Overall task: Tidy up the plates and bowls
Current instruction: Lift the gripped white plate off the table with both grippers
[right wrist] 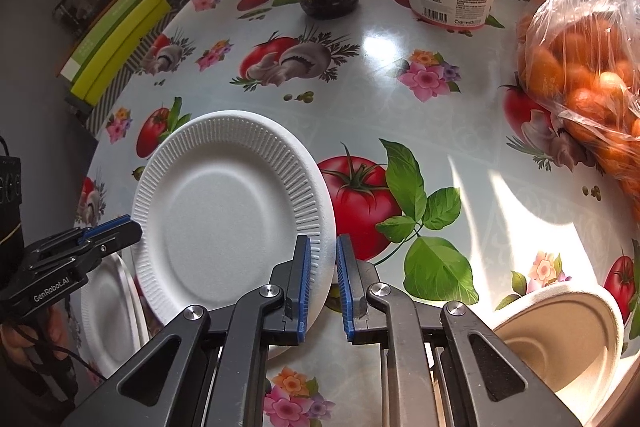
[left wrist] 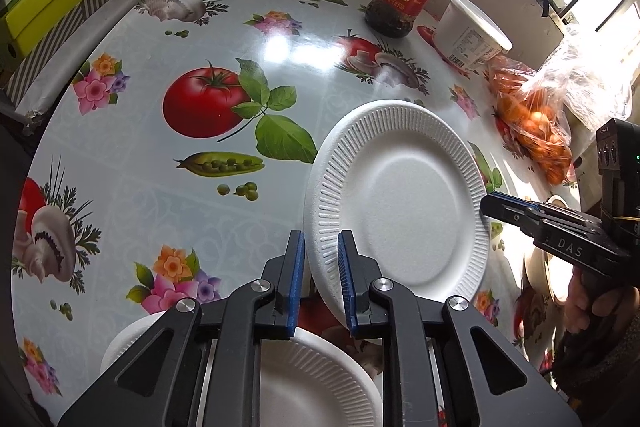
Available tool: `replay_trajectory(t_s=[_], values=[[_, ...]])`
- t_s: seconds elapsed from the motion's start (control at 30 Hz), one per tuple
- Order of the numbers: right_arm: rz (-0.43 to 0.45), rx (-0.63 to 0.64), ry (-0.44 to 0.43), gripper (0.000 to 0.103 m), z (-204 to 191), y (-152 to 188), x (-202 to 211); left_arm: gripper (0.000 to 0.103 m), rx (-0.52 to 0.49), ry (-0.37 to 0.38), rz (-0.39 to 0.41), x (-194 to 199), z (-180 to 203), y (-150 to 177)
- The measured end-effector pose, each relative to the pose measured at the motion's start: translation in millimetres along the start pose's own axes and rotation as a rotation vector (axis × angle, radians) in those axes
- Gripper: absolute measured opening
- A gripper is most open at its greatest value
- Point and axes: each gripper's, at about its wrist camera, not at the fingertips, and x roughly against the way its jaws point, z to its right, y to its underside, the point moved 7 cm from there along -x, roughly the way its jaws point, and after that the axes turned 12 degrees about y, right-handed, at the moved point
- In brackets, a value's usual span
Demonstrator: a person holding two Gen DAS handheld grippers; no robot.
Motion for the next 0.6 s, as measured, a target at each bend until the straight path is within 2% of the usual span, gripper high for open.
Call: replay_trajectory(t_s=[0.6], values=[[0.028,-0.018,-0.037,0.014,-7,2,33,0.018,-0.009,0.031,0.059,31,5,2]])
